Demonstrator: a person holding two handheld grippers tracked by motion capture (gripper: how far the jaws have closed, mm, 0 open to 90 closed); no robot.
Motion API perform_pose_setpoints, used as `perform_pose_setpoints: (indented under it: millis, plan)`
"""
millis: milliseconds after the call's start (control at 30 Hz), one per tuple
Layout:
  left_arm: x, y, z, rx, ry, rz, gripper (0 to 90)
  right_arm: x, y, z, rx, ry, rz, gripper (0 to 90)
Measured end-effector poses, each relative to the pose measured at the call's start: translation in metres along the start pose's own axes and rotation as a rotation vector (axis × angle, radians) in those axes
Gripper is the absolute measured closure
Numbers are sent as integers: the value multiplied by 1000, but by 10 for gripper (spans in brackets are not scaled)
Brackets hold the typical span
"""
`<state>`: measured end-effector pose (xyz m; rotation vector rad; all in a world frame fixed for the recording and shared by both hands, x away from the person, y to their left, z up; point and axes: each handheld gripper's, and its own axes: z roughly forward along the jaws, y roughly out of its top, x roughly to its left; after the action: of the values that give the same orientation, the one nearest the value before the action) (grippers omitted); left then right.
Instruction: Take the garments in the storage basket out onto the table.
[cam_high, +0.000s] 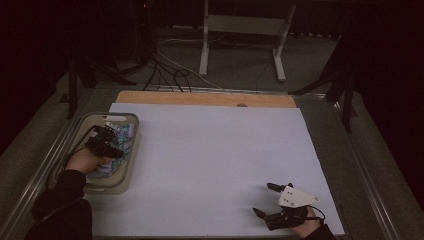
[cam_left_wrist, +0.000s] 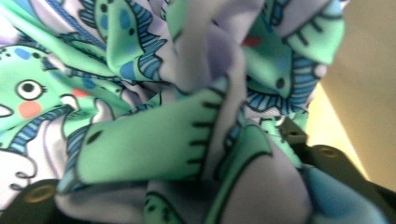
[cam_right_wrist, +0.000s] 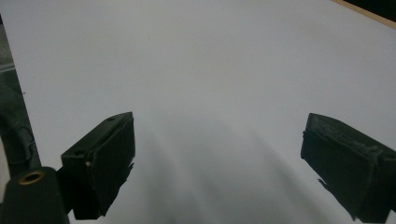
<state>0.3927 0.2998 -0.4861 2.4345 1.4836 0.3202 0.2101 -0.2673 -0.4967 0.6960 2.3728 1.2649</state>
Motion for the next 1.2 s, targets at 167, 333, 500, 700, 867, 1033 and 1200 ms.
perform_pose_setpoints:
  millis: [167,333,500,700,867,1033,1200]
  plan:
    - [0,-1,-13,2,50,68,668,0,1,-1,0,-2,20,104]
    - [9,-10,-31,-59,68,58,673,0,1,-1,-6,-10,16,104]
    - [13,-20,-49,-129,51,75,674,-1,2,-2,-13,-18,11,104]
    - [17,-29,-69,-200,16,99,673,-2,2,-2,-12,-23,12,104]
    - [18,-34,-84,-232,-9,130,674,-2,2,-3,-11,-27,10,105]
    - [18,-38,-95,-260,-37,167,673,-2,2,-3,-14,-31,11,105]
    - [18,-45,-107,-304,-66,231,672,-3,1,-3,-17,-37,3,105]
